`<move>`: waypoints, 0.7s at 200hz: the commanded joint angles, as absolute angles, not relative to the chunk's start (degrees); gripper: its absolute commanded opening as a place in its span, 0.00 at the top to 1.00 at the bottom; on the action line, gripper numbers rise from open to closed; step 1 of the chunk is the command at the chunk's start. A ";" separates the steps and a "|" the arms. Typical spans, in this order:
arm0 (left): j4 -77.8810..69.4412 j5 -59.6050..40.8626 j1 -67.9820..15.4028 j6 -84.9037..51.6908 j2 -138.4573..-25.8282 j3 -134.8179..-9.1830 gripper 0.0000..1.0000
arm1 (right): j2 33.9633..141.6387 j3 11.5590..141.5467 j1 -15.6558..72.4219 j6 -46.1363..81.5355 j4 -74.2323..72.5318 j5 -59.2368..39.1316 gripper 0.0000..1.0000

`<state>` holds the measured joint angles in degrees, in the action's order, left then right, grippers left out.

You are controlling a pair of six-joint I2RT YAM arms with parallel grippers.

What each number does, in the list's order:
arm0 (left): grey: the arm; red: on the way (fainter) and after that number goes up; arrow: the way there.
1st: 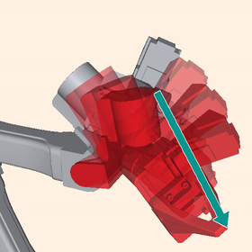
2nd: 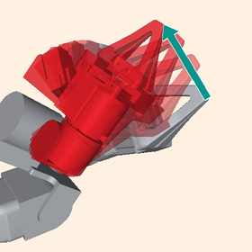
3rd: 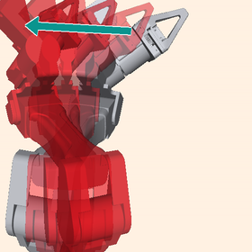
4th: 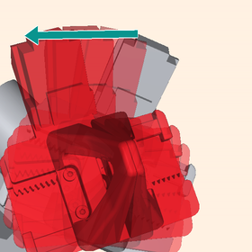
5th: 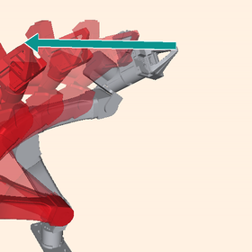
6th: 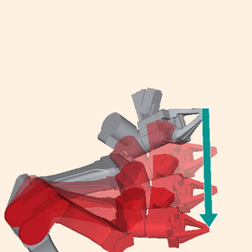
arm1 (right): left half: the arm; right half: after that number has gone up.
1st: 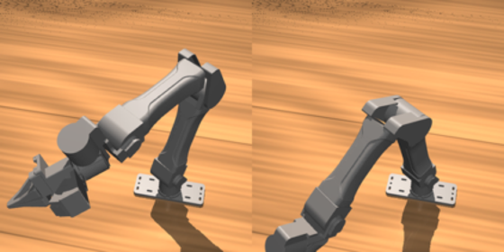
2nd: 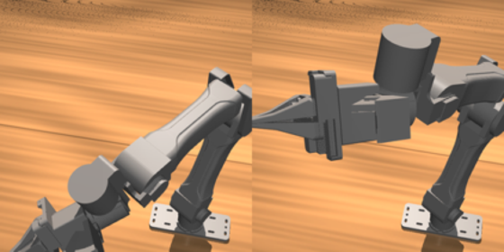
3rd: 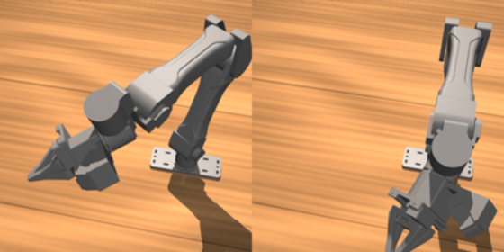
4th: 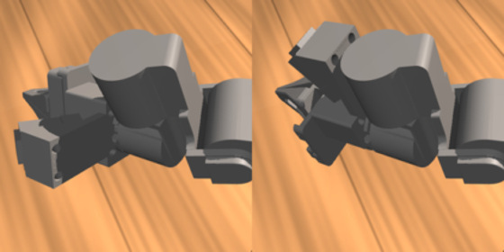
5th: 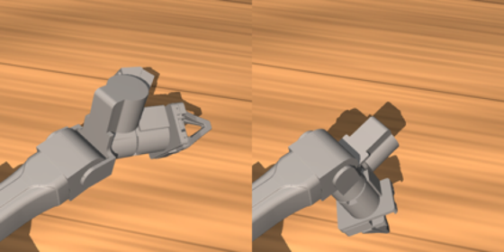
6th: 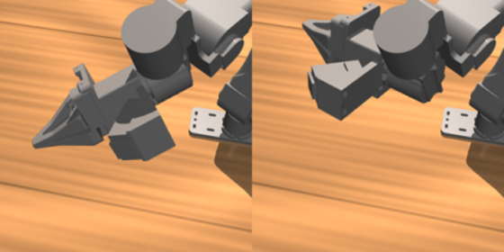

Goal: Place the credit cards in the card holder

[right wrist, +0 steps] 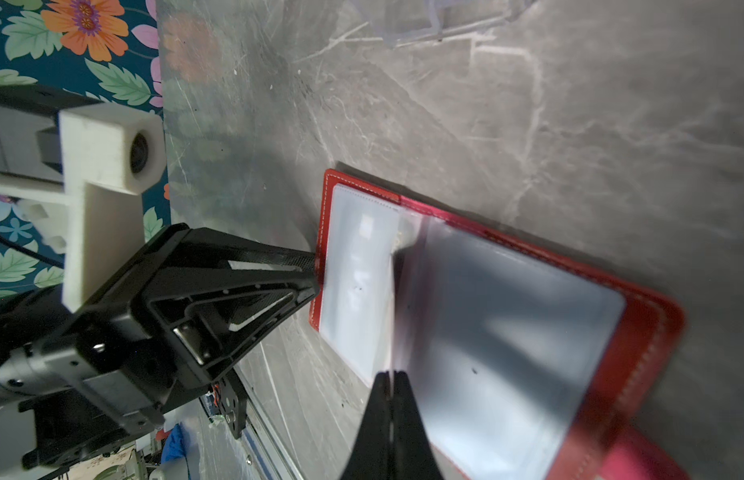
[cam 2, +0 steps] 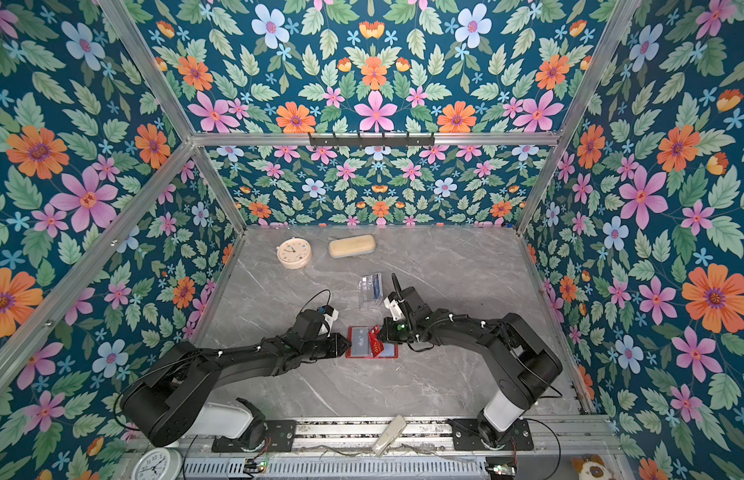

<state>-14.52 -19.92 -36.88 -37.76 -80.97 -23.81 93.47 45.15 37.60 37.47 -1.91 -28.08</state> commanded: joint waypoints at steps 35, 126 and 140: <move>-14.94 -19.38 -37.35 -38.73 -81.12 -23.23 0.81 | 94.31 45.13 37.67 39.52 -4.52 -27.04 1.00; -15.29 -18.81 -37.64 -39.21 -82.00 -22.50 0.98 | 97.62 43.94 37.62 42.73 -9.87 -24.97 1.00; -15.29 -18.86 -37.63 -39.18 -82.16 -22.51 0.99 | 97.91 43.69 37.62 43.04 -10.32 -24.55 1.00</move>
